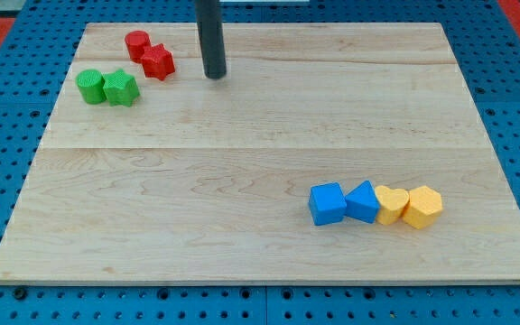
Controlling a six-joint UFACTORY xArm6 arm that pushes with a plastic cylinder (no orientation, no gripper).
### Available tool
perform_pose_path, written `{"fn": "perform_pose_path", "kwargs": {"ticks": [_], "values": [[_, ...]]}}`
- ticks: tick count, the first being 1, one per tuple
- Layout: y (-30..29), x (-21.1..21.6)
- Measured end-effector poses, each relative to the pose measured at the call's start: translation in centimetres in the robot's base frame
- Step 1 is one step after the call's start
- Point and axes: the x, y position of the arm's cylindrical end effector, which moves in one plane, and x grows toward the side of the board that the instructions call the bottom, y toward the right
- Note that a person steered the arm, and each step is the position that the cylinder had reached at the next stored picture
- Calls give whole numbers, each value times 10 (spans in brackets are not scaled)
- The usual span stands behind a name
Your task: Push green blocks towards upwards
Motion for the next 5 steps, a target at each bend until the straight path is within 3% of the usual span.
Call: {"fn": "perform_pose_path", "kwargs": {"ticks": [1, 2, 3, 5], "values": [[-61, 23], [-148, 18], [-140, 48], [-244, 62]]}}
